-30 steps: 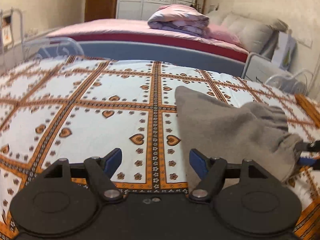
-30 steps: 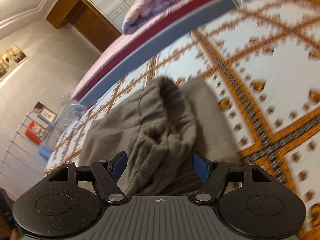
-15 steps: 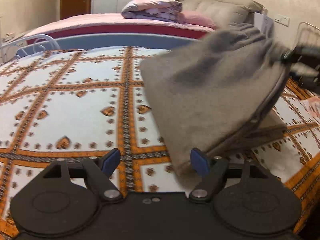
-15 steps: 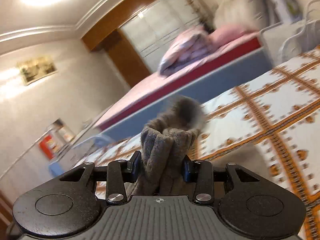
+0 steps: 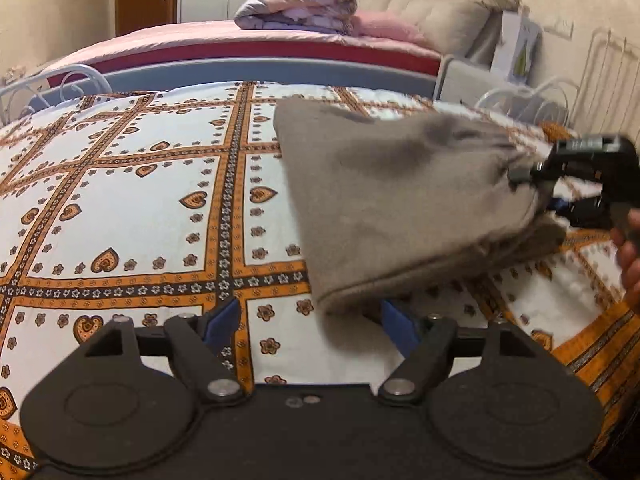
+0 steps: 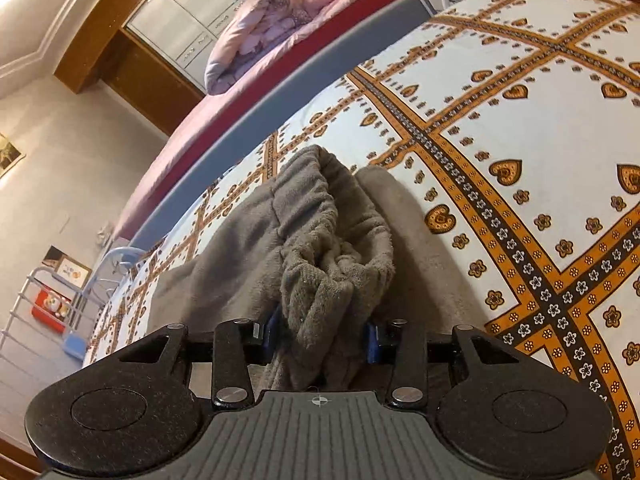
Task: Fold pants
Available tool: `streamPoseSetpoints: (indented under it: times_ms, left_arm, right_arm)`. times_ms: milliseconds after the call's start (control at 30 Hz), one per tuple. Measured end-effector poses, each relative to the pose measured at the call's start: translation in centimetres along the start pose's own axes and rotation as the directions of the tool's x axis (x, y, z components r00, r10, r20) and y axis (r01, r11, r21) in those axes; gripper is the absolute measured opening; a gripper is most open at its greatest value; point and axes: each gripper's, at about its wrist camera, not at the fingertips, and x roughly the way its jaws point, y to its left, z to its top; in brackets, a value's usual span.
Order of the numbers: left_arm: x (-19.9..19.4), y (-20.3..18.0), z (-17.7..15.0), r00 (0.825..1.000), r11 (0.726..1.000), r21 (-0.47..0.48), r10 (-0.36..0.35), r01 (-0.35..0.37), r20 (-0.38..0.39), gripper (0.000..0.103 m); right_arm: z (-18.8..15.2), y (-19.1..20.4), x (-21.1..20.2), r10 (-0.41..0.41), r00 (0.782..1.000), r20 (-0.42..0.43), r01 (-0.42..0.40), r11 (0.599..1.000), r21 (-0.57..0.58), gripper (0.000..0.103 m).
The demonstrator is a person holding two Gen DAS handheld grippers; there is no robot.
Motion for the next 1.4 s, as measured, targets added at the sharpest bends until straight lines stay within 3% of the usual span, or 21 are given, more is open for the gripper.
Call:
streamPoseSetpoints:
  times_ms: [100,367,433,467,567,633,700,733,800,833,867,967,1033,1167,1267,1333,1400]
  left_arm:
    - [1.5,0.0,0.2,0.999,0.999,-0.011,0.04,-0.04,-0.008,0.063]
    - [2.1,0.3,0.8,1.0,0.997,-0.077,-0.016,0.016,0.007,0.041]
    - [2.1,0.4,0.9,0.999,0.994,-0.092,-0.053,0.054,0.009,0.027]
    - [2.1,0.5,1.0,0.996,0.991,-0.101,-0.084,0.085,0.013,0.011]
    - [0.6,0.2,1.1,0.991,0.989,-0.104,-0.093,0.102,0.094,0.01]
    - [-0.4,0.6,1.3,0.983,0.987,-0.118,-0.088,0.108,0.163,0.01]
    - [1.4,1.5,1.2,0.994,0.983,-0.154,-0.086,0.096,0.07,0.013]
    - [2.6,1.8,0.8,0.995,0.98,-0.175,-0.098,0.097,0.0,0.014]
    - [2.6,1.3,0.6,0.996,0.983,-0.159,-0.091,0.091,0.009,0.014]
    - [2.3,1.0,0.8,0.997,0.987,-0.137,-0.081,0.082,0.011,0.014]
    - [2.2,1.0,0.8,0.997,0.988,-0.131,-0.081,0.082,0.012,0.014]
    - [1.7,1.4,0.9,0.997,0.99,-0.12,-0.08,0.078,-0.013,0.018]
    - [0.4,1.5,0.9,0.998,0.995,-0.08,-0.061,0.058,-0.031,0.024]
    - [-2.0,4.0,1.7,1.0,0.993,-0.113,-0.013,0.015,0.021,0.024]
    - [-1.4,5.6,4.1,0.997,0.986,-0.168,-0.004,0.017,0.075,0.024]
    - [0.0,5.5,6.4,0.994,0.986,-0.164,-0.014,0.032,0.105,0.024]
    - [1.6,4.8,8.5,0.991,0.988,-0.145,-0.031,0.05,0.128,0.026]
  right_arm:
    - [0.1,0.9,0.2,0.002,1.0,0.001,-0.002,1.0,-0.005,0.041]
    - [-0.1,1.1,0.0,-0.006,1.0,-0.005,0.006,0.999,-0.032,0.042]
    - [-0.1,1.1,0.1,-0.007,1.0,-0.007,0.007,0.999,-0.04,0.042]
    - [-0.1,1.1,0.1,-0.008,1.0,-0.007,0.008,0.999,-0.045,0.042]
    - [0.0,1.9,-0.3,0.004,1.0,0.007,-0.003,0.996,-0.093,0.042]
    - [0.0,2.8,-1.6,0.056,0.996,0.066,-0.047,0.989,-0.14,0.042]
    - [-0.1,3.4,-2.9,0.104,0.987,0.125,-0.079,0.977,-0.197,0.042]
    - [-0.2,3.0,-2.5,0.087,0.989,0.119,-0.062,0.978,-0.201,0.042]
    - [-0.4,0.8,0.4,-0.041,0.999,-0.014,0.039,0.991,-0.128,0.042]
    - [-0.7,-0.4,1.1,-0.042,0.998,-0.042,0.039,0.996,-0.076,0.042]
    - [-0.7,-0.7,0.8,-0.019,1.0,-0.016,0.018,0.998,-0.056,0.042]
    - [-0.6,1.2,0.0,-0.023,1.0,0.007,0.024,0.987,-0.158,0.042]
    - [-0.6,1.1,-0.4,-0.026,1.0,0.005,0.027,0.988,-0.154,0.045]
    - [0.5,0.3,-2.3,-0.055,0.997,0.051,0.059,0.994,-0.093,0.052]
    - [2.1,0.8,-4.6,-0.062,0.986,0.155,0.082,0.989,-0.124,0.052]
    - [2.8,2.7,-5.0,-0.039,0.977,0.209,0.086,0.972,-0.217,0.052]
    - [3.1,5.4,-4.0,-0.015,0.975,0.221,0.094,0.931,-0.352,0.052]
